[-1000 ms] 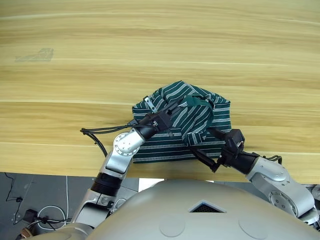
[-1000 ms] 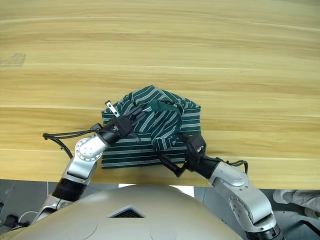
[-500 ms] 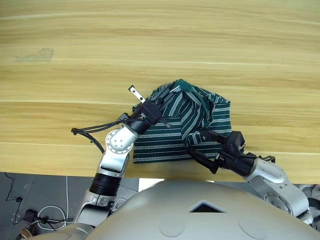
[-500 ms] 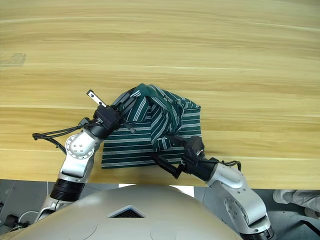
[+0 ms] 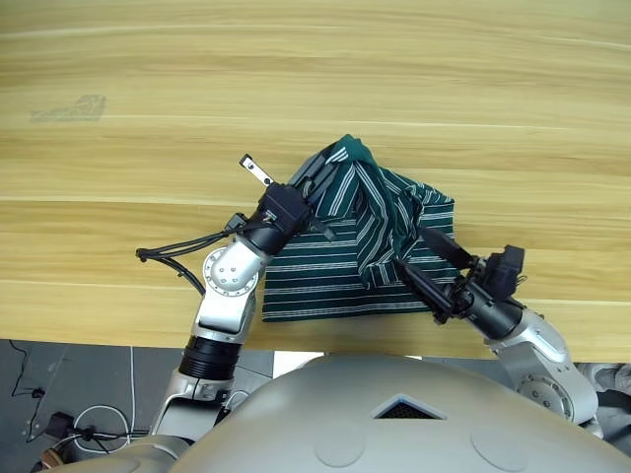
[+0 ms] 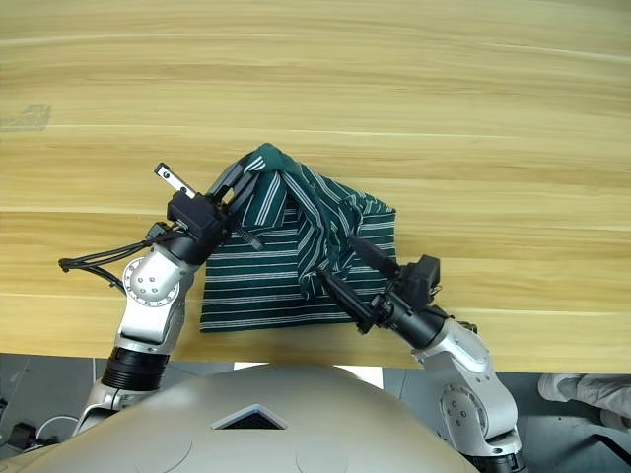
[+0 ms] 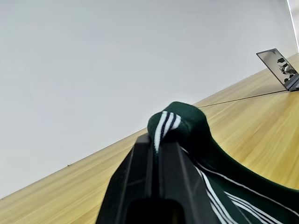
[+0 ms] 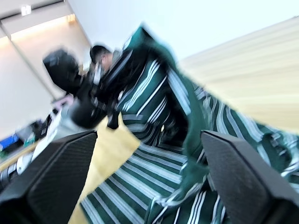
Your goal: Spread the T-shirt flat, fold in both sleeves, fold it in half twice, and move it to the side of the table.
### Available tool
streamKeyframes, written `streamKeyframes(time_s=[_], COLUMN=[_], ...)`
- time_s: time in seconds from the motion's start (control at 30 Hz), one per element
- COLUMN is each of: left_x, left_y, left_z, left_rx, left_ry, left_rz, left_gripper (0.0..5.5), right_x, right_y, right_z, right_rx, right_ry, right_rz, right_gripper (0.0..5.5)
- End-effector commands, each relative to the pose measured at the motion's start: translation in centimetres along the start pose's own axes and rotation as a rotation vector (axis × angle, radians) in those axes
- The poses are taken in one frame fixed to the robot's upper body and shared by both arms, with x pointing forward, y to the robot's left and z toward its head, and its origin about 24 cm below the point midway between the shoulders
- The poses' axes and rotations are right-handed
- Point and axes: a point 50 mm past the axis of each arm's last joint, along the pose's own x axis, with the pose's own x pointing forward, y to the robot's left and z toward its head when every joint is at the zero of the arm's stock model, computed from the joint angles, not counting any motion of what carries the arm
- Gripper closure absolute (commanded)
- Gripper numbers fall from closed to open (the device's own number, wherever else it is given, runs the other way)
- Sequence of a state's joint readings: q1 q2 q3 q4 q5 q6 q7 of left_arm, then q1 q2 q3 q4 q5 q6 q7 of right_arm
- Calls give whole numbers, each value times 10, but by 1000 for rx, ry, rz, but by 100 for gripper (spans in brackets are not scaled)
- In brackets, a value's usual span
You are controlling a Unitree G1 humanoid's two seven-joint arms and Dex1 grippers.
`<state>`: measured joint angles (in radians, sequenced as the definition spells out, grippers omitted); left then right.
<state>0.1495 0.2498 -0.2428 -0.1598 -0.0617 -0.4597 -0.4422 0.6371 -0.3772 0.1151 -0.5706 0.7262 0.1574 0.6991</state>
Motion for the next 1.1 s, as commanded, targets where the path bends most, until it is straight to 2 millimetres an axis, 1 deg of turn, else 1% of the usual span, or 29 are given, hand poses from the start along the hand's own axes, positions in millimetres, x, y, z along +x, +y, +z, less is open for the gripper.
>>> streamKeyframes(time_s=[0.03, 0.1, 0.23, 0.5, 0.7, 0.9, 1.1], left_x=[2, 2, 3, 2, 3, 5, 7], left_y=[1, -1, -3, -5, -9, -15, -15], left_z=[1, 2, 3, 4, 6, 10, 15], left_rx=[13, 19, 23, 34, 51, 65, 71], left_ry=[-5, -11, -15, -24, -32, -46, -75], left_rz=[-1, -10, -19, -30, -46, -72, -66], left_gripper=[550, 550, 550, 550, 550, 550, 550], right_x=[2, 4, 7, 13, 19, 24, 22], right_y=[-16, -19, -19, -17, -21, -23, -27], right_z=[-5, -13, -22, -26, -26, -31, -40], right_rx=[-96, -108, -92, -89, -113, -137, -140], right_ry=[34, 79, 124, 127, 134, 166, 228], right_rz=[-124, -161, -181, -191, -204, -229, -251], right_gripper=[140, 140, 140, 140, 140, 267, 379])
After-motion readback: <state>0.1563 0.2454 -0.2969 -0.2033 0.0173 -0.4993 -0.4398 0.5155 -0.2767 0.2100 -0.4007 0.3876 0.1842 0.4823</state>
